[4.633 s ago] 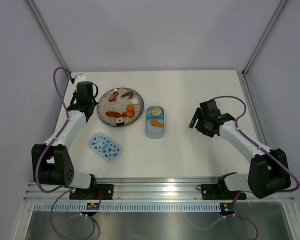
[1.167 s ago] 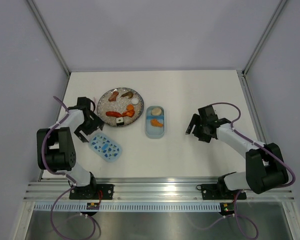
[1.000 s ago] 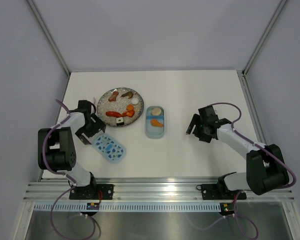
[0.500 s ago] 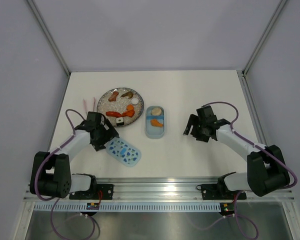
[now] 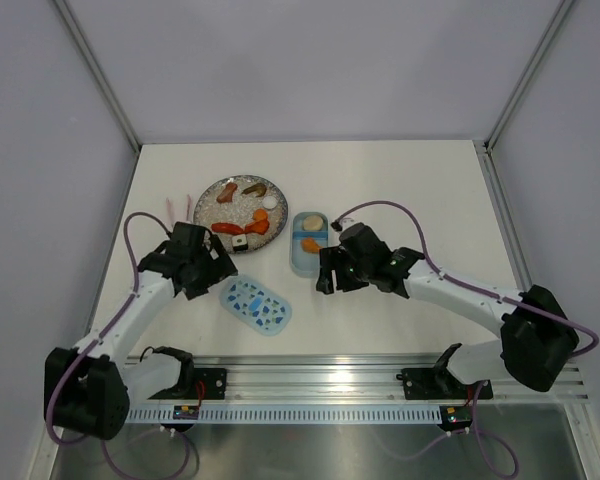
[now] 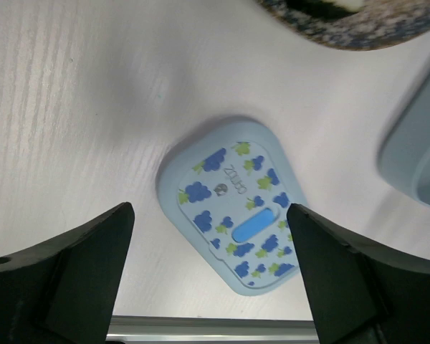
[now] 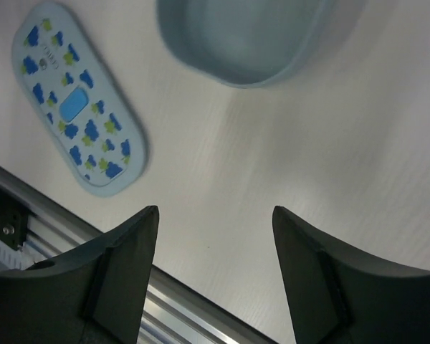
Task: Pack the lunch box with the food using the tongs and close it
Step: Pick up the box lid from the center of the board.
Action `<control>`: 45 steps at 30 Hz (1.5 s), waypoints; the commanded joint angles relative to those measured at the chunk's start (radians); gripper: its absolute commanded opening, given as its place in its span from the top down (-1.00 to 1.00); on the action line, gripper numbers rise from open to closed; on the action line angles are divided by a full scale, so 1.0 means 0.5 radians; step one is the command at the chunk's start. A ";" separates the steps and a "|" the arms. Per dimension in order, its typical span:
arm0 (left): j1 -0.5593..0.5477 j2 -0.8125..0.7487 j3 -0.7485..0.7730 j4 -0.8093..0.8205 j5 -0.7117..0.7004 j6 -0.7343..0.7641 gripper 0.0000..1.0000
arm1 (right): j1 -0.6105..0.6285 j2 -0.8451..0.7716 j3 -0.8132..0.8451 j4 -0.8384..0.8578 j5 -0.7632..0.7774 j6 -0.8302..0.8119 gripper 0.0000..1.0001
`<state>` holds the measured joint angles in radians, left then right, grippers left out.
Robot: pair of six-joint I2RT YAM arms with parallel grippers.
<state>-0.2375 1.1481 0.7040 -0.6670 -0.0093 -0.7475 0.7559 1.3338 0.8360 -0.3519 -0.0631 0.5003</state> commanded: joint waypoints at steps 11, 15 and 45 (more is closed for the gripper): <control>-0.016 -0.590 -0.560 0.079 0.423 -0.401 -0.17 | 0.301 0.918 0.852 -0.008 -0.417 -0.080 -0.16; -0.028 -0.618 -0.650 0.171 0.467 -0.493 -0.16 | 0.301 1.121 0.994 -0.051 -0.518 -0.056 -0.21; -0.025 0.011 -0.874 0.966 0.598 -0.622 -0.13 | 0.317 1.235 0.721 0.682 -1.107 0.269 -0.13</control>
<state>-0.2348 1.1168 0.3290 -0.1188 0.2977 -1.0729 0.8921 1.9915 1.1793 -0.1757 -0.6037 0.6048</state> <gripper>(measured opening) 0.570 0.571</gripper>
